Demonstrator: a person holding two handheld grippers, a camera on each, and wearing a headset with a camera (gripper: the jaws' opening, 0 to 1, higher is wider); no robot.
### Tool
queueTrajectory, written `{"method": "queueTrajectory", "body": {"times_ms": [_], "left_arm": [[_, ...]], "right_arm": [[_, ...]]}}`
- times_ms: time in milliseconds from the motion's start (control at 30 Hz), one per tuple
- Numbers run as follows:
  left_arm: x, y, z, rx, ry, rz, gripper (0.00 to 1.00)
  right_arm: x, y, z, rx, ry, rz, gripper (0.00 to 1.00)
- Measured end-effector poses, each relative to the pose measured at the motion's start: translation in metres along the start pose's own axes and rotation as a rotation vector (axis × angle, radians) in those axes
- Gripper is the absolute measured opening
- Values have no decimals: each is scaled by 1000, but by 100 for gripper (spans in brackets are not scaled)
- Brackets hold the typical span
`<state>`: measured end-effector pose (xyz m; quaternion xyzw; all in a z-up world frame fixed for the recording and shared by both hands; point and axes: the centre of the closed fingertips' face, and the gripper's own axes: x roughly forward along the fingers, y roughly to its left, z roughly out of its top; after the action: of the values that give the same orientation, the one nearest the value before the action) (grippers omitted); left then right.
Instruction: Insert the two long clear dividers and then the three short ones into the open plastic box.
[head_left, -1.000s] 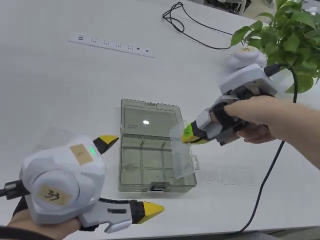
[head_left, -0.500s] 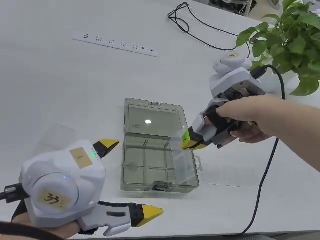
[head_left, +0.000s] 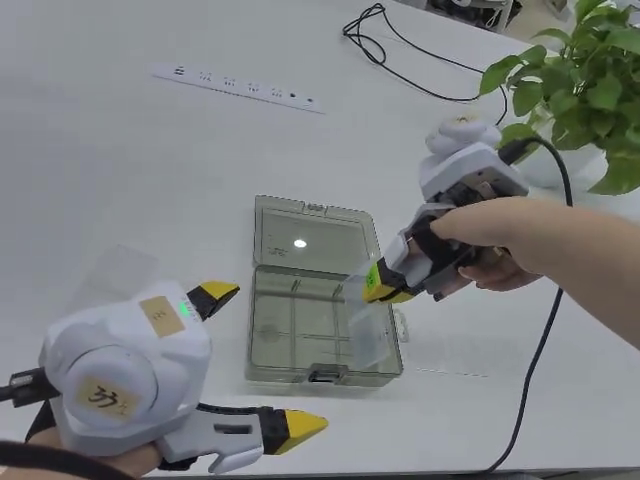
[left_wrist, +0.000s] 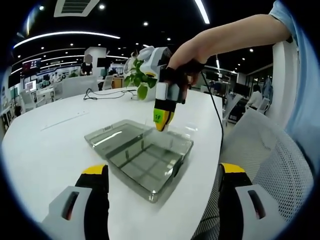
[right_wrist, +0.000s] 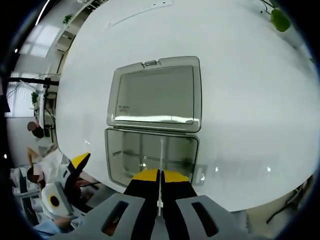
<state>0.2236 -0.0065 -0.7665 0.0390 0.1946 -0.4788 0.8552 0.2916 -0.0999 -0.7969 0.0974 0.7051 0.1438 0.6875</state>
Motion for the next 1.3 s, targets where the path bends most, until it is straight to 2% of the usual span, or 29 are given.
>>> {"method": "queueTrajectory", "body": {"times_ms": [400,867,1167,1300], "left_arm": [[-1,3,-6,-16,6,8,91],[-2,2,-12,-24,19,6,90],[-1,-1,-15,-30,21,-1,89],[0,-2,-16,-35,19,0,89]], "right_arm": [[4,-2,2,2,13,-10,1],[4,1,-3,8,26,-19,2],[2,8,-12,6,35,-22,2],[4,5,-8,15,36,-21,2]]}}
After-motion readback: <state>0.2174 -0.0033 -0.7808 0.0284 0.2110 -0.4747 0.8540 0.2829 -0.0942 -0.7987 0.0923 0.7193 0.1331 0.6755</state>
